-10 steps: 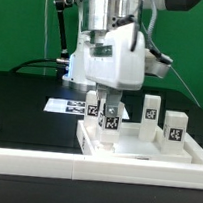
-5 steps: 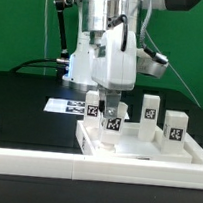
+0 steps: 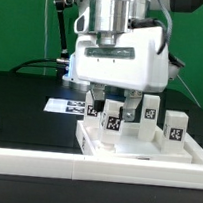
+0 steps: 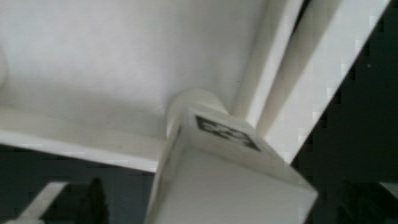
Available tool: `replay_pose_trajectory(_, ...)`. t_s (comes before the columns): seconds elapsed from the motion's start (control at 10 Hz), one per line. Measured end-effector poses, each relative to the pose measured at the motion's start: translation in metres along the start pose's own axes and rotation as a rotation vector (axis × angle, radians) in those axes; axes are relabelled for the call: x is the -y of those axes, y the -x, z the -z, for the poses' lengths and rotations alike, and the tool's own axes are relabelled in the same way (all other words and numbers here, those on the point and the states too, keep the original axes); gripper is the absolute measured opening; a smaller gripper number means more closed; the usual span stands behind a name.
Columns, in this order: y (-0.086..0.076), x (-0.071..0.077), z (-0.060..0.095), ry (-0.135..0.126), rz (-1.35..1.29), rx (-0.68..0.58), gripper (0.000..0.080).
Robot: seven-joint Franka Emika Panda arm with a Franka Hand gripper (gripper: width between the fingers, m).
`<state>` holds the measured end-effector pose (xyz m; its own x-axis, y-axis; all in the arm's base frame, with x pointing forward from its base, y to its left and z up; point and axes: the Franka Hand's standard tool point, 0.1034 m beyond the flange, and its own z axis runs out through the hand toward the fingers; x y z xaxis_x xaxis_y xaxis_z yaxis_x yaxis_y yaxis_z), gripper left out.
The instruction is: Assemble square table
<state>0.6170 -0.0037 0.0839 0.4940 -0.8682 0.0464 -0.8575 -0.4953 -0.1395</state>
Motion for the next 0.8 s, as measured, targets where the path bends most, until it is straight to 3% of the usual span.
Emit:
replay_pose_trajectory(0.4, -0.0015, -0.0013, -0.0003, 0.004, 0.272, -0.002, 0.0649)
replay_pose_trajectory(0.7, -0.0016, -0.0022, -0.0014, 0.042, 0.572, -0.009, 0.0649)
replay_pose_trajectory(0.8, -0.0033, -0.0017, -0.0012, 0.043, 0.666, -0.010, 0.0649)
